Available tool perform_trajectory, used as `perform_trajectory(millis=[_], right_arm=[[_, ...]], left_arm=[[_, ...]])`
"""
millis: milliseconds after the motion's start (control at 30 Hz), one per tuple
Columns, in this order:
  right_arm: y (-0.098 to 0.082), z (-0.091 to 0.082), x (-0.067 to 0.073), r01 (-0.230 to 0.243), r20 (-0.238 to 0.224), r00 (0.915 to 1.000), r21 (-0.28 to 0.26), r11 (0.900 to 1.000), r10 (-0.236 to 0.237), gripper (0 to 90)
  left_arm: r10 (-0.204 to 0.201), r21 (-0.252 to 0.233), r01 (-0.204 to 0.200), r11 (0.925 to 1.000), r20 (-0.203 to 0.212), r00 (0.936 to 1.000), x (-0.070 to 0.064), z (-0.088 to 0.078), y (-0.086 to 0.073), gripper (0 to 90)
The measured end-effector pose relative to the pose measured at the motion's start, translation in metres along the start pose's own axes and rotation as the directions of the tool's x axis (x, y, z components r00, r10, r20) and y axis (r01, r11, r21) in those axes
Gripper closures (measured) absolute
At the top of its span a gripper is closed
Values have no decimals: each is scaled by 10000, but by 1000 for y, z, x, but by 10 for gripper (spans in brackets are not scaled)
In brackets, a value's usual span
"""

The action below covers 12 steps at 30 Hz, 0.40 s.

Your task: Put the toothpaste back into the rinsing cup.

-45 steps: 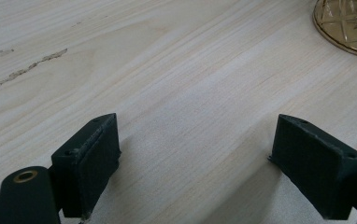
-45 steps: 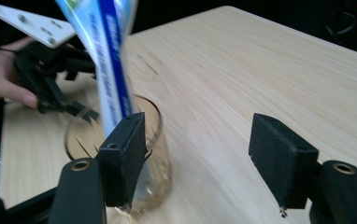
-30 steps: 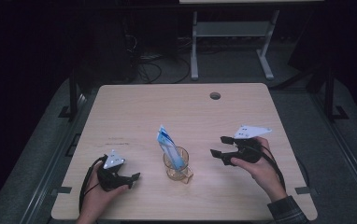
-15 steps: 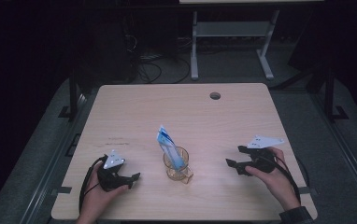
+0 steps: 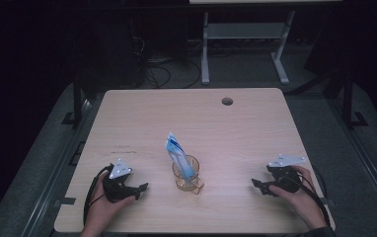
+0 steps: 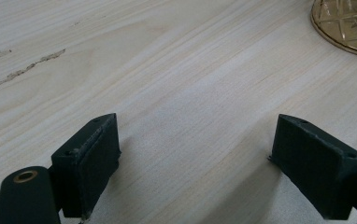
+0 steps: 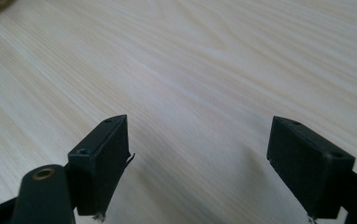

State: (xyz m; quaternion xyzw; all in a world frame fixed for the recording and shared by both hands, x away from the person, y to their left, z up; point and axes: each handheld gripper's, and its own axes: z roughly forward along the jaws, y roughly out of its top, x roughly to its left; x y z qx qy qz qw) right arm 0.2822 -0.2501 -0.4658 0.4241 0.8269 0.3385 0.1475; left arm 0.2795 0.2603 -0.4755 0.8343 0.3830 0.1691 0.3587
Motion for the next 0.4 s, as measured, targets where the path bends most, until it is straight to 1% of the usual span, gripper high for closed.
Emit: perform_trajectory(millis=[100,233,400], right_arm=[[-5,0,-1,51,157,9999,157,9999,-53,202],[-8,1,-1,147,170,9997,342,9993,-153,190],[-9,2,-1,214,157,9996,274,9994,-219,176]], left_arm=[[13,8,-13,10000,6,10000,0,0,0,140],[21,14,-21,10000,-1,10000,0,0,0,140],[-8,26,9,10000,-75,10000,0,0,0,138]])
